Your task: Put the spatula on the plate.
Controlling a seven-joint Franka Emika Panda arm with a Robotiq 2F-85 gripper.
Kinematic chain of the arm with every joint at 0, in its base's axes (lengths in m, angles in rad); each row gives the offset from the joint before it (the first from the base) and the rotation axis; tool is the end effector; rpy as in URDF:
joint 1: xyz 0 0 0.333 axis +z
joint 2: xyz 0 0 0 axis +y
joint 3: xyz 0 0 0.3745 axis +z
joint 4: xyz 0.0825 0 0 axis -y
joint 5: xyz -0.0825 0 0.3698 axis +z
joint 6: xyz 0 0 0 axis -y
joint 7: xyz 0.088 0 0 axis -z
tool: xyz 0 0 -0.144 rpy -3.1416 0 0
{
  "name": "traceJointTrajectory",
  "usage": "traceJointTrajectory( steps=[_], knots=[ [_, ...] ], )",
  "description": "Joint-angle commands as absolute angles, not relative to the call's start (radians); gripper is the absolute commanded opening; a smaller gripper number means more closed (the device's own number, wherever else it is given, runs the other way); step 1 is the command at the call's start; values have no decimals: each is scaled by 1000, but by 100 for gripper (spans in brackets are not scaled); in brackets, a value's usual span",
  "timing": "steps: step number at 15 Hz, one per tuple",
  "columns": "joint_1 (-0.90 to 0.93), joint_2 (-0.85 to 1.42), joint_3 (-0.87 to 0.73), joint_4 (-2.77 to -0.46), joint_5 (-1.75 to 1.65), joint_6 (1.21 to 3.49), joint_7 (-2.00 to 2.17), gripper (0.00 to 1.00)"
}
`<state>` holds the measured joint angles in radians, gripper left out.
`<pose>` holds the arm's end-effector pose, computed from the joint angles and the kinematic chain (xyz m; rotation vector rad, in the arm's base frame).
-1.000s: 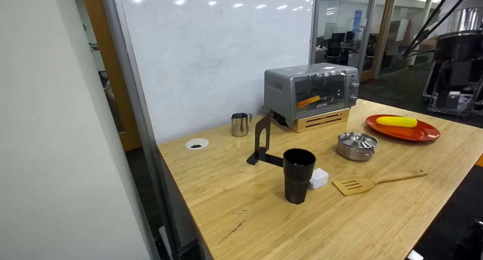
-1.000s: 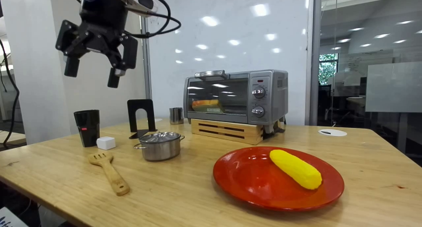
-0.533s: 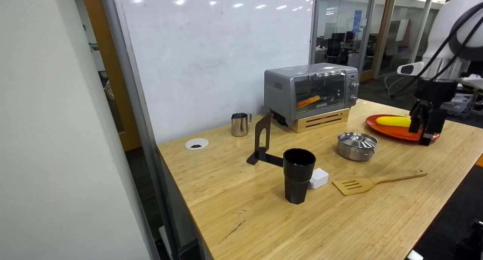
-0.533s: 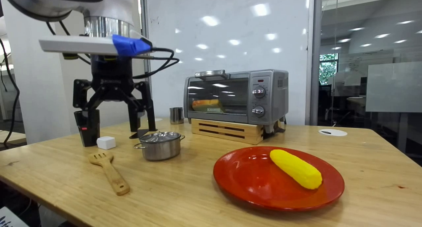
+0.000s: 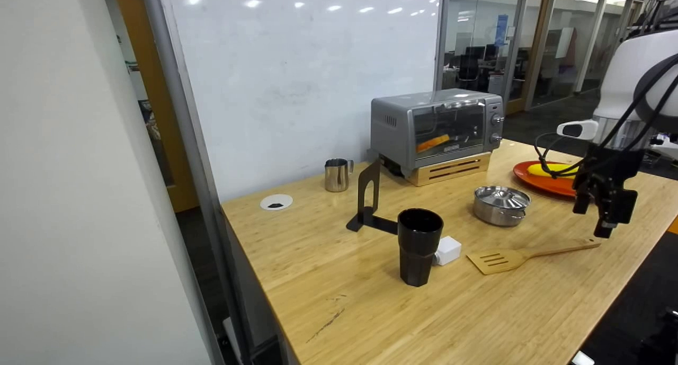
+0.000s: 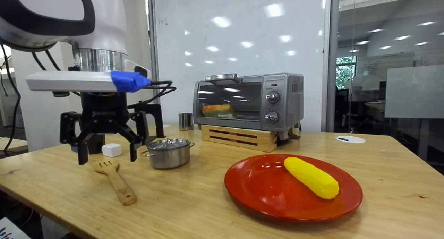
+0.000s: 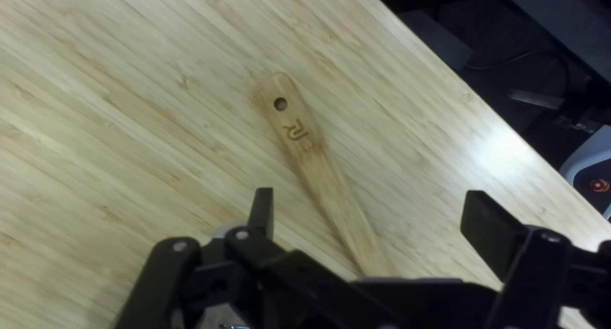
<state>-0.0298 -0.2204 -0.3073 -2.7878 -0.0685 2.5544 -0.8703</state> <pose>0.3360 -0.1134 0.3022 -2.9679 -0.9155 0.0017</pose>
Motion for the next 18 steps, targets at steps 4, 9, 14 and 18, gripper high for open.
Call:
traceJointTrajectory(
  steps=[4, 9, 14, 18],
  knots=[
    [-56, -222, -279, -2787, -59, 2552, -877, 100],
    [-25, -173, -276, -2760, -52, 2582, -1011, 100],
    [-34, -112, -210, -2762, -141, 2672, -1068, 100],
    [-50, -48, -174, -2764, -229, 2759, -1051, 100]
  ],
)
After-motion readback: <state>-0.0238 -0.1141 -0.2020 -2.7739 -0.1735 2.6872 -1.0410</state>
